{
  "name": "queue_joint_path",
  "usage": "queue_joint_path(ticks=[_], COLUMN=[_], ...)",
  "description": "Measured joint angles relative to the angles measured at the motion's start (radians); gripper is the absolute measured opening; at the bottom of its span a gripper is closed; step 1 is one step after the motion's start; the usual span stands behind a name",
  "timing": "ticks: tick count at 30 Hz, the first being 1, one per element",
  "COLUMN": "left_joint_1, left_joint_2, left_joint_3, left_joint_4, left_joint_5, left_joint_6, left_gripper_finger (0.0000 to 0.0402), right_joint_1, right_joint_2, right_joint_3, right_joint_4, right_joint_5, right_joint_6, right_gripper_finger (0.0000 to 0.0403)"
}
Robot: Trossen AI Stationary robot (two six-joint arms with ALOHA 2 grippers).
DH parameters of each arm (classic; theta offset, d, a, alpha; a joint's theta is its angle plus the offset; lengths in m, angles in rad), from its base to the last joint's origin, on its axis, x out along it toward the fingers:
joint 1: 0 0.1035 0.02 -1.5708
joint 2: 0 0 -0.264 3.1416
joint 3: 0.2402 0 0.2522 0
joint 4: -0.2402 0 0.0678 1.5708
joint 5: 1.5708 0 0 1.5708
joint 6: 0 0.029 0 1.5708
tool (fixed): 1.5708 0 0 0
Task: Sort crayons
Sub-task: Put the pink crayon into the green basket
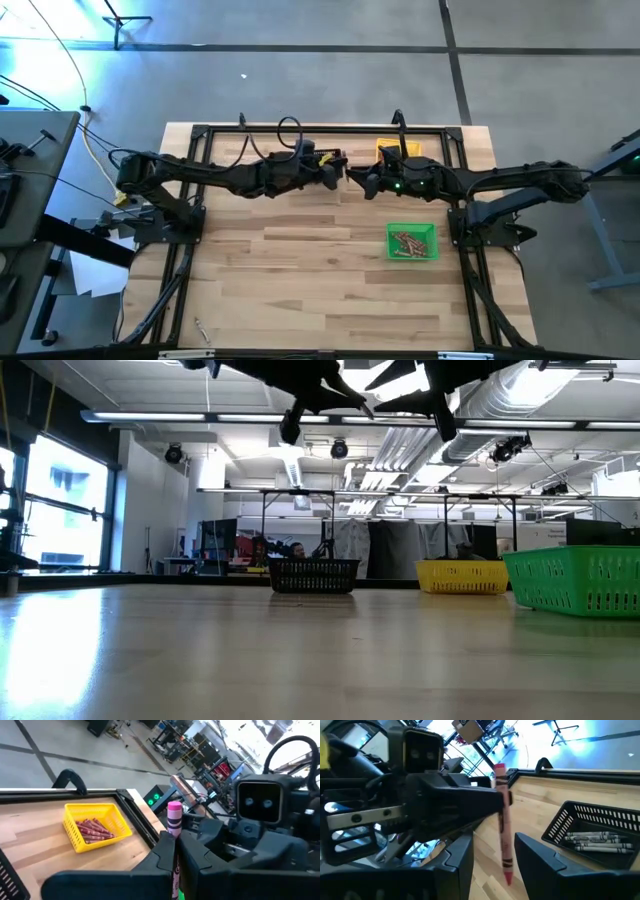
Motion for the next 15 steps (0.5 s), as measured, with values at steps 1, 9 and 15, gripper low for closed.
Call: queue_joint_path(ticks=[1, 9, 15], left_joint_1=[0.001, 0.001, 0.002], left_joint_2=[0.003, 0.089, 0.152], left_joint_3=[0.001, 0.134, 0.247], left_joint_4=[0.004, -0.018, -0.132], left_joint_5=[0.002, 0.048, 0.084], left_joint_6=[-0.003, 0.068, 0.112], left_gripper_finger=[0.0, 0.0, 0.0], right_joint_1=[0.0, -0.005, -0.005], right_joint_2=[0.0, 0.0, 0.0], right_joint_3=[0.0, 0.0, 0.0], right_joint_4=[0.002, -0.028, -0.047], right_joint_5=[0.0, -0.01, -0.015], right_joint_6=[-0.005, -0.028, -0.034], right_gripper_finger=[0.0129, 0.0129, 0.0117])
